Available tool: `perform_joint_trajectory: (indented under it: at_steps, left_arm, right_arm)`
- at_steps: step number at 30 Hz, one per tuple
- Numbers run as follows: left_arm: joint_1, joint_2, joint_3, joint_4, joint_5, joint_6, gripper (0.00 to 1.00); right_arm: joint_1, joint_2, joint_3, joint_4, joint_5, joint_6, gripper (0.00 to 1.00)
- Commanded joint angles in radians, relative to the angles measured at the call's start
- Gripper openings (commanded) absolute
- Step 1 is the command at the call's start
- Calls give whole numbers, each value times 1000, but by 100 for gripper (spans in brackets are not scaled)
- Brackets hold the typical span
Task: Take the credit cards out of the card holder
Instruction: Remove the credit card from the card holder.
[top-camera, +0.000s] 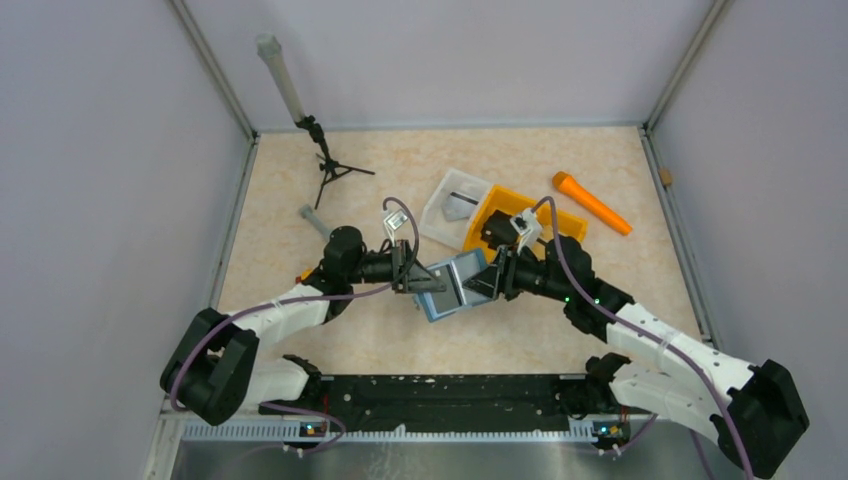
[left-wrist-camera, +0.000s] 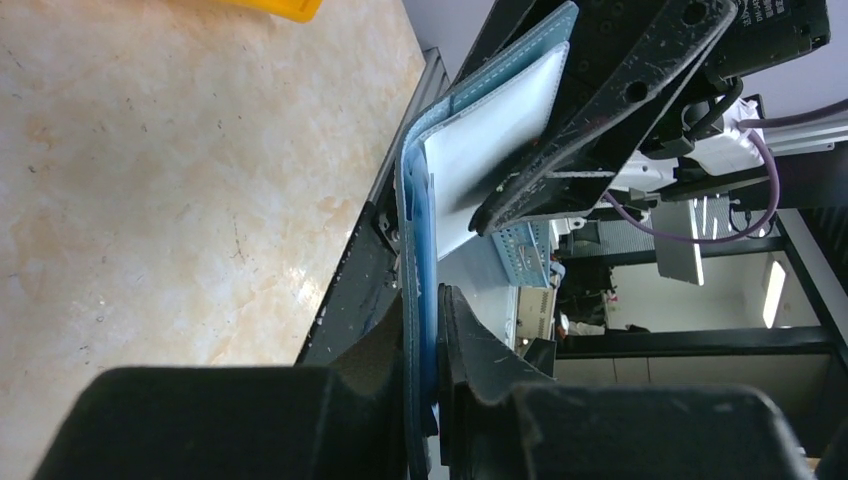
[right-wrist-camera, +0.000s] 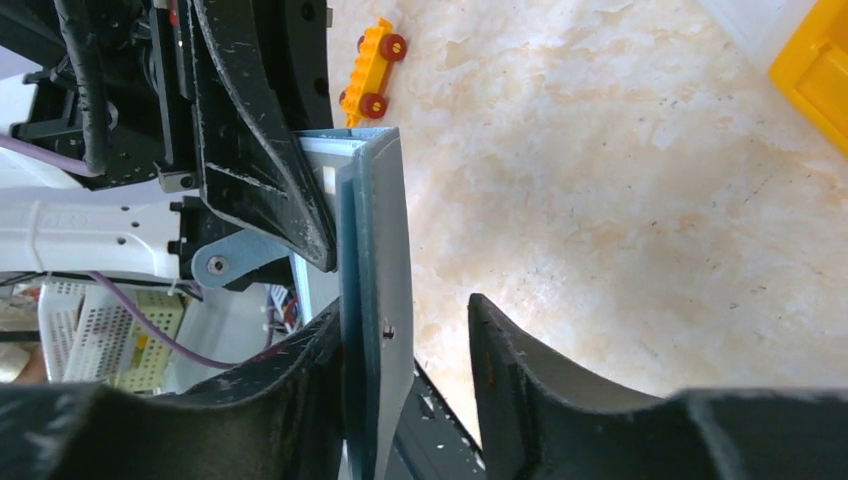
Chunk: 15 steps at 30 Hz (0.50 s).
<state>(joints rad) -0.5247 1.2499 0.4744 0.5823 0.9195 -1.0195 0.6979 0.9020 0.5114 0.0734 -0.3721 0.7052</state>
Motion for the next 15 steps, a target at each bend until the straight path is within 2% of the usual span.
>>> perform_joint_trajectory:
  at_steps: [1, 6, 11, 15]
  left_arm:
    - [-3, -35, 16, 80, 37, -5, 9]
    - [3, -52, 6, 81, 27, 6, 17]
    - [6, -79, -26, 112, 20, 7, 47]
    - [6, -80, -43, 139, 39, 4, 54]
  right_arm:
    - [8, -8, 46, 19, 23, -7, 39]
    - [4, -52, 41, 6, 63, 20, 1]
    - [-29, -106, 24, 12, 59, 65, 0]
    - [-50, -110, 19, 33, 6, 93, 0]
